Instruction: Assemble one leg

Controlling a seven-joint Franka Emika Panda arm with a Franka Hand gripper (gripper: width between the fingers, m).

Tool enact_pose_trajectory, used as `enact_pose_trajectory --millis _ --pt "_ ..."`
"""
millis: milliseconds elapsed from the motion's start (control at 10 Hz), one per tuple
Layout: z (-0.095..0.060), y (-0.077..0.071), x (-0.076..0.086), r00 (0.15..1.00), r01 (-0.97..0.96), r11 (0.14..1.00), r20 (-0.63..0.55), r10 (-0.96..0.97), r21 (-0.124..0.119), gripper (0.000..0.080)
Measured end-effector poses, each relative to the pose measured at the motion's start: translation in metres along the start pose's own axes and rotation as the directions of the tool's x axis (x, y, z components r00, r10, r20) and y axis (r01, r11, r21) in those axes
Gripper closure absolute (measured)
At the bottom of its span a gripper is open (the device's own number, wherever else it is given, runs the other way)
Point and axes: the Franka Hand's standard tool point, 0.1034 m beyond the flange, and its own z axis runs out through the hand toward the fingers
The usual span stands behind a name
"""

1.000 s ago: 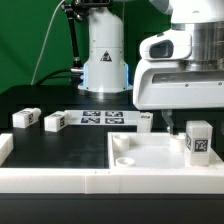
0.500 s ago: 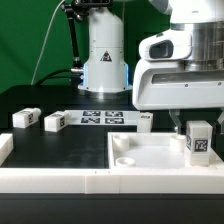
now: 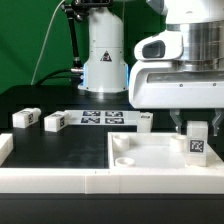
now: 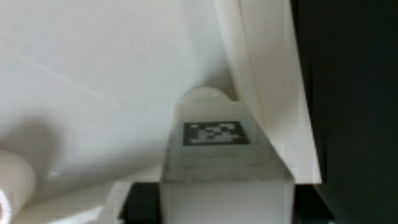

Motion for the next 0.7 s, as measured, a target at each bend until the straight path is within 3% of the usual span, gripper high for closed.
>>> enact_pose_trajectory --millis 200,400,700 --pt "0.0003 0.0003 -0.0004 0.982 -0.191 0.982 -0.006 0.191 0.008 0.0507" --pt "0.0009 -0.0007 -0.0019 0.91 -0.415 0.91 -0.009 0.415 0.007 0.0507" --pt "0.0011 -0.0024 -0.0029 0.689 -0.725 0.689 -0.009 0.725 0.011 0.0507"
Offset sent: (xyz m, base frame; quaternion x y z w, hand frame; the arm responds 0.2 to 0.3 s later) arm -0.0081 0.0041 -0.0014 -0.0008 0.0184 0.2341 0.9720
